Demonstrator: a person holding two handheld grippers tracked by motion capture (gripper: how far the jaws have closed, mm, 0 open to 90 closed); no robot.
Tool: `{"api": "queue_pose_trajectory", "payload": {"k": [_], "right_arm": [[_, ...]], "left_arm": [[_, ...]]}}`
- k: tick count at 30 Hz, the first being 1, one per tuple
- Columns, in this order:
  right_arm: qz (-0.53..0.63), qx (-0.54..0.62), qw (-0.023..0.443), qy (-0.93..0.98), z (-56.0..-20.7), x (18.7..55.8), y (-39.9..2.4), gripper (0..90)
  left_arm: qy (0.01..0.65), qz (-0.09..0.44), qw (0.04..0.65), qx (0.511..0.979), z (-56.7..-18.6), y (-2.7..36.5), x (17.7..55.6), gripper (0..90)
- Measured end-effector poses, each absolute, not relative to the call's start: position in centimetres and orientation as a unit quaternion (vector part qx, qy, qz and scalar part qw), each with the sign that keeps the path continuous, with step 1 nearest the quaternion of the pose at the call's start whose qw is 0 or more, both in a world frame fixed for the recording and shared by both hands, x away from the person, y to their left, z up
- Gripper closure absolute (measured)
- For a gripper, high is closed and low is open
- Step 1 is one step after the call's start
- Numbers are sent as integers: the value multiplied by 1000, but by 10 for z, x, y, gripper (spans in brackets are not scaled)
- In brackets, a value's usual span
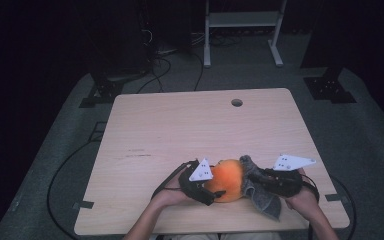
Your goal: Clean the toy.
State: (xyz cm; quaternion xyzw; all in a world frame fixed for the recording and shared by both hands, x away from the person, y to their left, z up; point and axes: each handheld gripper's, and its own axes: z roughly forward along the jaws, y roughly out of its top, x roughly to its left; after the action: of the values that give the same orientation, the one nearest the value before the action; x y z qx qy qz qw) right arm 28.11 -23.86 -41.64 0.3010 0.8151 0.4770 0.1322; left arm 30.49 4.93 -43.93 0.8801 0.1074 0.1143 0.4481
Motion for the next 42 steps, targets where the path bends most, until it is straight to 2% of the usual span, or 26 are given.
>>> {"api": "queue_pose_trajectory", "payload": {"k": [4,9,15,21,27,34,40,42], "right_arm": [[469,302,123,821,-426,284,-232,722],[431,339,123,827,-438,293,-246,726],[479,313,115,812,-423,288,-241,725],[426,345,120,828,-438,293,-249,726],[485,305,111,812,-417,283,-238,725],[429,334,124,830,-437,289,-246,725],[486,282,129,817,-412,275,-231,724],[481,274,129,823,-414,273,-225,723]], "left_arm": [[106,113,440,885,-441,53,305,171],[100,114,437,887,-442,54,304,171],[90,112,436,888,-442,55,304,170],[94,110,441,886,-443,55,303,150],[84,116,440,887,-443,52,301,144],[88,113,444,885,-443,52,302,144],[88,114,445,884,-443,50,302,144],[90,113,445,884,-443,50,303,145]]}}
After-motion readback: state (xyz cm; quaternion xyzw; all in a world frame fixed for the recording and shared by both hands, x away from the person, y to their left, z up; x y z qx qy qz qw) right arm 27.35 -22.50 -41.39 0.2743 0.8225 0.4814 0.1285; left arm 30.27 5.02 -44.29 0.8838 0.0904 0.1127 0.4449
